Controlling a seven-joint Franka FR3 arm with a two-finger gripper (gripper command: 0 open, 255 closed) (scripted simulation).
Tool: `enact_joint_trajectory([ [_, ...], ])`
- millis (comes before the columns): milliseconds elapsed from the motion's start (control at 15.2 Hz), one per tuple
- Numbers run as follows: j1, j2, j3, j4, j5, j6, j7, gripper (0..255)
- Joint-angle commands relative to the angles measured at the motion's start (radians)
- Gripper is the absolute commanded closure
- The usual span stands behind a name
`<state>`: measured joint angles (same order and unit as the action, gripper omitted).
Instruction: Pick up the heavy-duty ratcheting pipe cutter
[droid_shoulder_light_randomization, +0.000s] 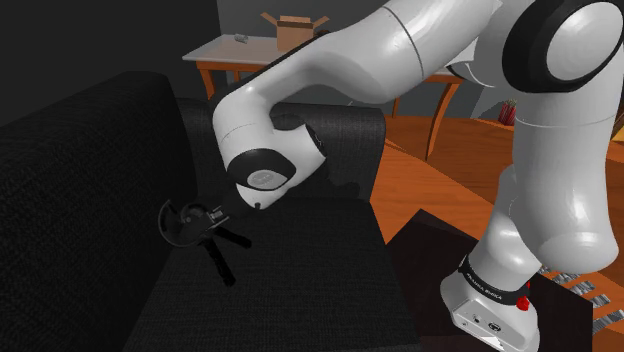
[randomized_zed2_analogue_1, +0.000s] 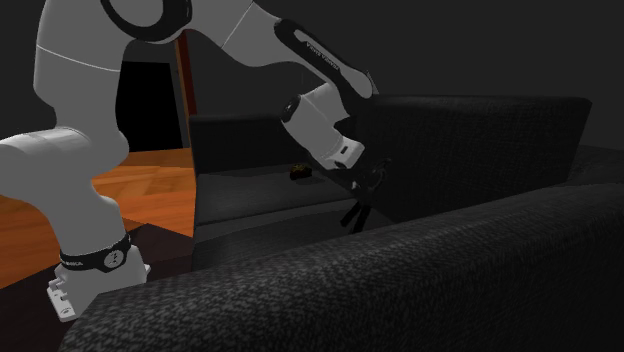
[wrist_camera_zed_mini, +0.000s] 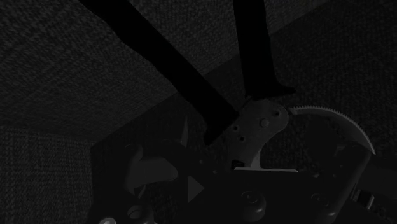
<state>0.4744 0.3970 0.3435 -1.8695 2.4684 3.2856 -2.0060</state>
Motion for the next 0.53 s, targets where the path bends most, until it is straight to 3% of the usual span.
enact_joint_trajectory([
  [0, -0.001, 0.014, -0.012, 0.009, -0.012, -0.02, -0.008, 255],
  [462, -0.01, 0.01, -0.004, 0.004, -0.013, -0.02, -0.009, 255],
])
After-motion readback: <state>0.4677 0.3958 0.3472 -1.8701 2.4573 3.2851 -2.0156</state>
